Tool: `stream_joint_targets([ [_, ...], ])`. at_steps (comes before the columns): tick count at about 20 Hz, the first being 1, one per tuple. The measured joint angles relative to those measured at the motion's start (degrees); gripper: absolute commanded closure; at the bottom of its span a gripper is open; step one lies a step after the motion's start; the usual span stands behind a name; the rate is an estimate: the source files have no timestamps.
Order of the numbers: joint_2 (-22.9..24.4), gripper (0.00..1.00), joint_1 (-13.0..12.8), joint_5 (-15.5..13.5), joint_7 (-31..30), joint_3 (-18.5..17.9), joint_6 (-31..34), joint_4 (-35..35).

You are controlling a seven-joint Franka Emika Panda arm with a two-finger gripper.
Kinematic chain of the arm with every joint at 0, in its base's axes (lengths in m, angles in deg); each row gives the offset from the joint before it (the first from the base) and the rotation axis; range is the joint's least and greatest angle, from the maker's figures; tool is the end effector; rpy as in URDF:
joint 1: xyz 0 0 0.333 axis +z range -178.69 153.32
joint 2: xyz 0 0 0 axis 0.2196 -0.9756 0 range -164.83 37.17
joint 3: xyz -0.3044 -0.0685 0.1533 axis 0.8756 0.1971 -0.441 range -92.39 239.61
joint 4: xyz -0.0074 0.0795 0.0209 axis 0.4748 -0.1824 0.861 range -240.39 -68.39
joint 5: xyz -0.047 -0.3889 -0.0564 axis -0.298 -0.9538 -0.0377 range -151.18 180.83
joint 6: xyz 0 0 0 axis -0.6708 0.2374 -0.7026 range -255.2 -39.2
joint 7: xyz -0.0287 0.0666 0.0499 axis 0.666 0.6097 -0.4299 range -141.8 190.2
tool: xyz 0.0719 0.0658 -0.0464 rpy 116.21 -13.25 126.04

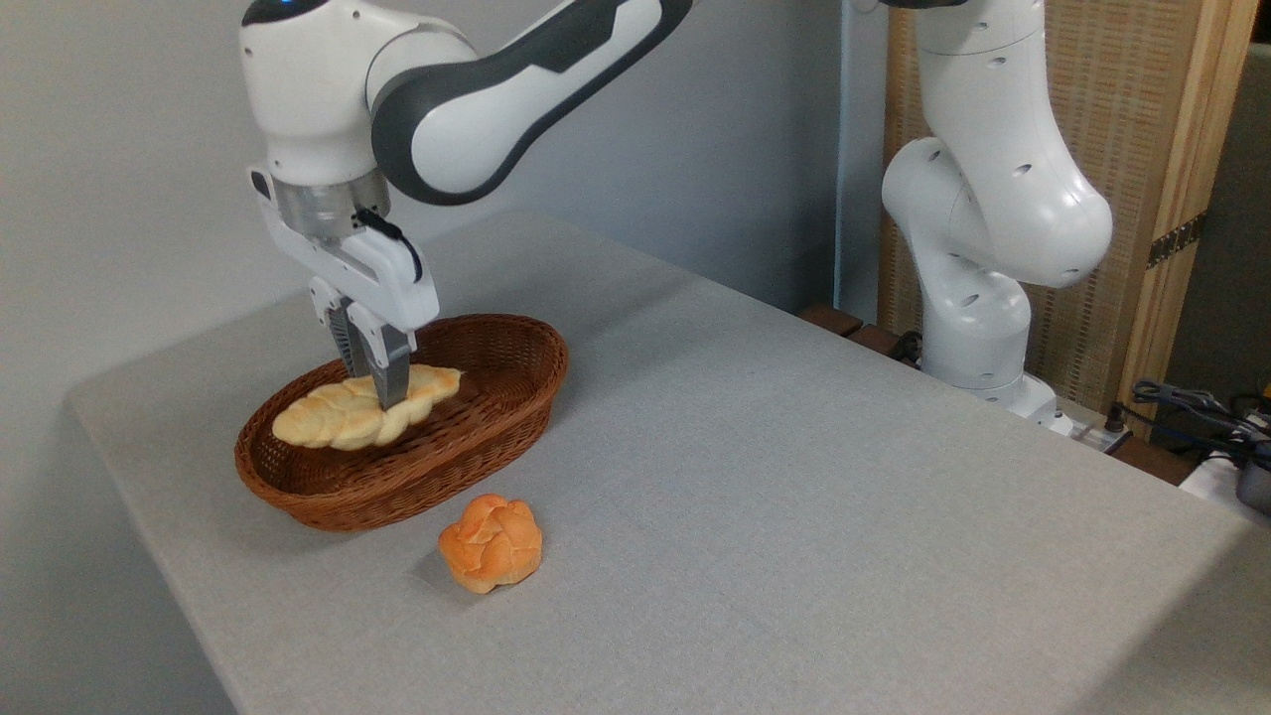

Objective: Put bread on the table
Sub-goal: 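Close the gripper on the bread roll and lift it from the basket, then carry the bread roll past the basket rim and lower it onto the table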

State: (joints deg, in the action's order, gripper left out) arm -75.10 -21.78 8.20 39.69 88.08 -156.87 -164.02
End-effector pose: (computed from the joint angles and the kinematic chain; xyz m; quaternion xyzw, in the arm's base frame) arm 0.5861 -0.2506 0.5026 0.9470 -0.3075 0.0473 0.0806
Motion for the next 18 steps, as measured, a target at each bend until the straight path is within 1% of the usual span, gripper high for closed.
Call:
stream_joint_targets([
  [4, 2.8, 0.74, 0.4, -0.5, 0.0, -0.7, 0.3, 0.0],
  [6, 4.5, 0.74, 0.7, -0.5, 0.0, -2.4, 2.4, 0.0],
  [8, 6.2, 0.71, 1.0, -0.5, 0.6, -5.1, 4.9, 0.0],
  [10, 7.6, 0.71, 1.2, -0.5, 2.6, -8.3, 7.0, 0.0],
  [12, 8.5, 0.66, 1.4, -0.5, 5.7, -11.7, 9.0, 0.0],
  [15, 9.1, 0.66, 1.5, -0.5, 10.5, -16.0, 10.2, -0.3],
  [18, 9.0, 0.66, 1.5, -0.5, 15.5, -18.7, 10.3, -2.2],
])
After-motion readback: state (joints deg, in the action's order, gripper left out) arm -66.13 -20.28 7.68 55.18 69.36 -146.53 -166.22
